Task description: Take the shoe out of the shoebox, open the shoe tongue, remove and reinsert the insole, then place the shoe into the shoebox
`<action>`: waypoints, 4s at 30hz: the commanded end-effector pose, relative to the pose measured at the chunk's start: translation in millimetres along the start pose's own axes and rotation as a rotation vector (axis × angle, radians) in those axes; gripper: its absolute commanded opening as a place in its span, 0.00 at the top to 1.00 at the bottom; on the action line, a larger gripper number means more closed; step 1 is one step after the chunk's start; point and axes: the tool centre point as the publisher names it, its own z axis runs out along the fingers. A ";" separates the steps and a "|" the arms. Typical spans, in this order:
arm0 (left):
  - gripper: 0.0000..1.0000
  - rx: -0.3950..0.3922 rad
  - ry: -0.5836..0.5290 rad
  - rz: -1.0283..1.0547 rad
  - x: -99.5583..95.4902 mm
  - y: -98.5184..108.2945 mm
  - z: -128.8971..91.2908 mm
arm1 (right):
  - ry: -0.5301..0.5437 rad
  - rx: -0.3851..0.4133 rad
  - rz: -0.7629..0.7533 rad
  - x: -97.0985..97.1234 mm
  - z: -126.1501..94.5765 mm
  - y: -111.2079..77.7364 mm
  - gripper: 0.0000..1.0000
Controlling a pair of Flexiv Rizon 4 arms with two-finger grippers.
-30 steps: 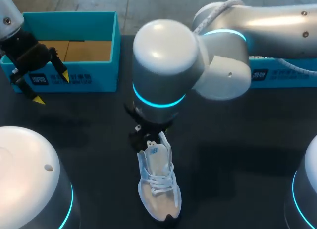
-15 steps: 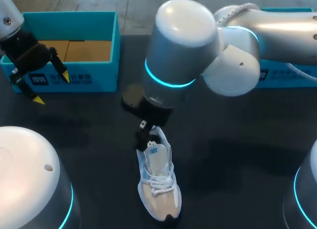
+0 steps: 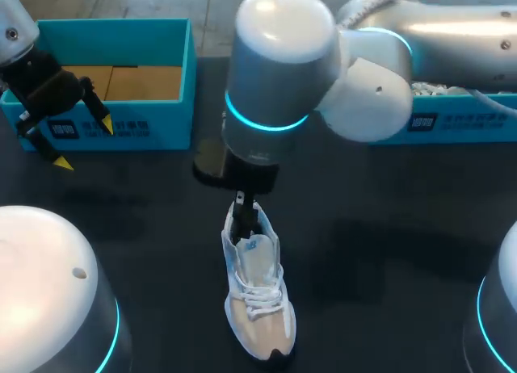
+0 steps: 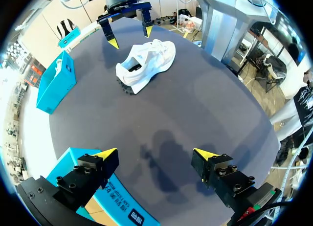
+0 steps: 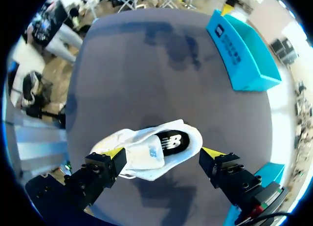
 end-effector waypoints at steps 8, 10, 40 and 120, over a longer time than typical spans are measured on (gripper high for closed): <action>0.00 -0.002 0.001 0.000 0.3 0.1 0.2 | -0.065 0.171 -0.170 -18.6 14.1 21.7 0.00; 0.00 -0.002 0.001 0.000 0.3 0.1 0.2 | -0.065 0.171 -0.170 -18.6 14.1 21.7 0.00; 0.00 -0.002 0.001 0.000 0.3 0.1 0.2 | -0.072 0.076 -0.351 -62.1 50.1 6.8 0.00; 0.00 -0.002 0.001 0.000 0.3 0.1 0.2 | 0.076 0.088 -0.361 -73.4 141.3 -4.6 0.62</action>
